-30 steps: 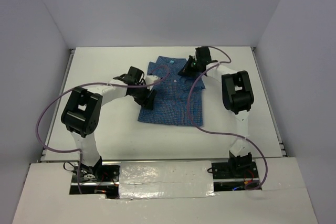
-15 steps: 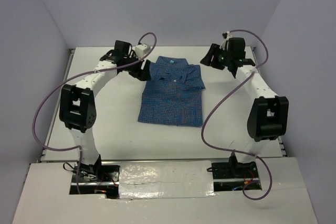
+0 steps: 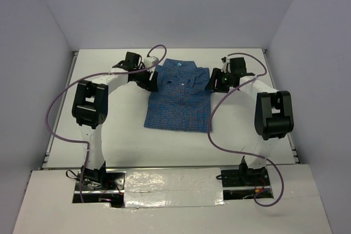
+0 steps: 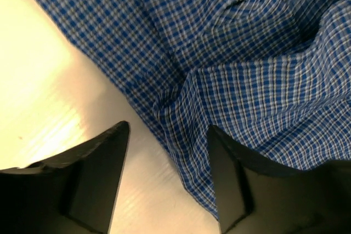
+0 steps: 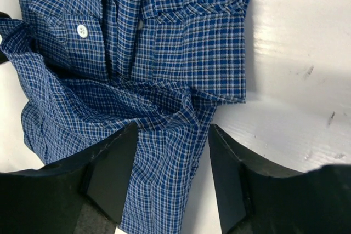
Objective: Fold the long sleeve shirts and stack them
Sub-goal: Fold the shirt
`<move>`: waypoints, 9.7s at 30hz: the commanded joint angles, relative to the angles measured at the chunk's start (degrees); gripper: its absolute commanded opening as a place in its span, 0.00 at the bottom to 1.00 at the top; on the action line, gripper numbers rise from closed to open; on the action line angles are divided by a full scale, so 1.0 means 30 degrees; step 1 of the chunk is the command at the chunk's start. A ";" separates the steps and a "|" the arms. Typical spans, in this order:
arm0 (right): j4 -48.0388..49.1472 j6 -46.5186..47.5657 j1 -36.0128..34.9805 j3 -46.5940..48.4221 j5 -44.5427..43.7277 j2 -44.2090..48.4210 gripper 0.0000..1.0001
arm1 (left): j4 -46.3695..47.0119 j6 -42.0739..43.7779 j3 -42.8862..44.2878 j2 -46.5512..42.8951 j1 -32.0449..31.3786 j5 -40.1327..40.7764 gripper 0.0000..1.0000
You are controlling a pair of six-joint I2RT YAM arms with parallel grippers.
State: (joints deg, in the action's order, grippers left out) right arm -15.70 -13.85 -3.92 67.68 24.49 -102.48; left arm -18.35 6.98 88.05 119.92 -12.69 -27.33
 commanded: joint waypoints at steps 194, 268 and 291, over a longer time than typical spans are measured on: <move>-1.6187 -0.5586 -0.6810 0.0088 -0.3067 1.3134 0.00 | -1.5302 1.0183 -0.3041 -1.5104 -0.3274 -0.3987 0.00; -0.1501 -0.9802 -0.3351 0.2309 -0.8773 -0.3252 0.00 | -0.2965 0.5700 -0.5418 -0.4349 -0.5878 0.8817 0.74; -0.2354 -0.5814 -0.3057 -0.2112 -0.4939 0.1265 0.46 | -0.4081 0.3385 -0.6904 -0.8831 -0.9451 0.3718 0.78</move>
State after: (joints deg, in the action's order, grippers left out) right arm -23.40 -30.89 -13.45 61.10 7.51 -95.55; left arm -32.05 17.80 70.26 92.84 -39.33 -15.35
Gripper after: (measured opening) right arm 0.475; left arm 0.785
